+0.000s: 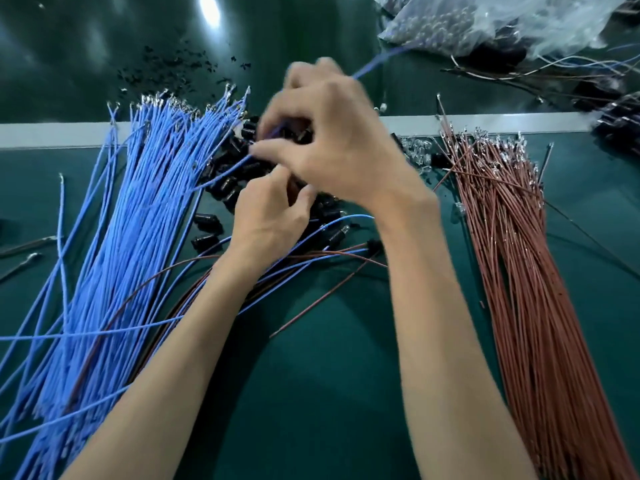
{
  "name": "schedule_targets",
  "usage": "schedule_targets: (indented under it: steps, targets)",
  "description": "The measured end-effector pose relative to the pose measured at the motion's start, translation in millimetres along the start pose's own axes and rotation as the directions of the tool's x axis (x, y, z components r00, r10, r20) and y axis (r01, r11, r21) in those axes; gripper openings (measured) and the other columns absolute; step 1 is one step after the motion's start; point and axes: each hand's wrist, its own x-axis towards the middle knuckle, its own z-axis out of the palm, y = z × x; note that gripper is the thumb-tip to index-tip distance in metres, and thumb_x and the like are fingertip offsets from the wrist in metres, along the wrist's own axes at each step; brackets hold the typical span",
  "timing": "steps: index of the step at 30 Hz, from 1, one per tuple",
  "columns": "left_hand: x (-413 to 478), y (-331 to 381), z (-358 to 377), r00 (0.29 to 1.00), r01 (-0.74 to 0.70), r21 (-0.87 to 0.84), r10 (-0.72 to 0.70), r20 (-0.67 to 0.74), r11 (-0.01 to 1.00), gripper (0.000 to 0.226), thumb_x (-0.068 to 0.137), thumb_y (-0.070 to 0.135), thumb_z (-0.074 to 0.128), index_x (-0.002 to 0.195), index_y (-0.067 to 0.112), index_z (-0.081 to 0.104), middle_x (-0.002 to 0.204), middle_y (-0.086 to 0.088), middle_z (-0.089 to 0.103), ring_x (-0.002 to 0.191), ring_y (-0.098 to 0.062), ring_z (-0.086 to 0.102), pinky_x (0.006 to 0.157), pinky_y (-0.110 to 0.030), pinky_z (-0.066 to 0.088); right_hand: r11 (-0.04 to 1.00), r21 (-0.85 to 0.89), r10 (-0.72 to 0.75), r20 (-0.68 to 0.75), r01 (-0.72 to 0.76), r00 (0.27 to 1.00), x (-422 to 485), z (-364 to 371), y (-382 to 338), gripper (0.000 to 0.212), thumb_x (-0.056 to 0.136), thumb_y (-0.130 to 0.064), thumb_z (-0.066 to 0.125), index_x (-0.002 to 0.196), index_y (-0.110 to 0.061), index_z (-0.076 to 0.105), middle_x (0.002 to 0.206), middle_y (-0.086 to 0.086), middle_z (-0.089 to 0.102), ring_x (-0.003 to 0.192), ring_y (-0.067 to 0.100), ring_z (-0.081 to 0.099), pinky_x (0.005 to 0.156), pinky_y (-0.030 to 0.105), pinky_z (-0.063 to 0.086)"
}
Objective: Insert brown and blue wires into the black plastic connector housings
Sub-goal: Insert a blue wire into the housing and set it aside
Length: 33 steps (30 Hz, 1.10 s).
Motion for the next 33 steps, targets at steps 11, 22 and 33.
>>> schedule_targets:
  steps: [11, 22, 33]
  targets:
    - [11.7, -13.2, -21.1, 0.992, 0.111, -0.255, -0.091, 0.088, 0.961, 0.008, 0.092, 0.022, 0.062, 0.086, 0.02, 0.057, 0.068, 0.002, 0.061, 0.049, -0.003, 0.057, 0.054, -0.016, 0.045, 0.849, -0.056, 0.523, -0.06, -0.526, 0.85, -38.8, -3.6, 84.1, 0.02, 0.084, -0.011, 0.071, 0.1, -0.022, 0.076, 0.099, 0.003, 0.043, 0.109, 0.022, 0.048, 0.086, 0.013, 0.035]
    - [9.4, -15.8, -21.6, 0.997, 0.027, -0.227, -0.01, 0.078, 0.974, 0.01, 0.089, 0.023, 0.065, 0.088, 0.031, 0.058, 0.071, 0.008, 0.063, 0.06, -0.018, 0.059, 0.064, -0.033, 0.05, 0.936, 0.05, 0.338, 0.15, -0.349, 0.929, -24.4, 22.8, 44.0, 0.025, 0.074, -0.035, 0.078, 0.099, -0.034, 0.072, 0.103, -0.01, 0.062, 0.102, 0.005, 0.052, 0.1, 0.04, 0.035]
    - [9.3, -12.1, -25.7, 0.991, 0.102, -0.405, -0.056, 0.124, 0.909, 0.008, 0.089, 0.013, 0.066, 0.093, 0.019, 0.06, 0.08, 0.0, 0.066, 0.057, -0.003, 0.059, 0.052, -0.015, 0.047, 0.883, 0.341, 0.356, -0.042, -0.322, 0.933, -31.3, 27.9, 60.8, 0.001, 0.084, -0.005, 0.067, 0.084, -0.005, 0.066, 0.076, 0.005, 0.068, 0.071, 0.015, 0.063, 0.073, 0.024, 0.051]
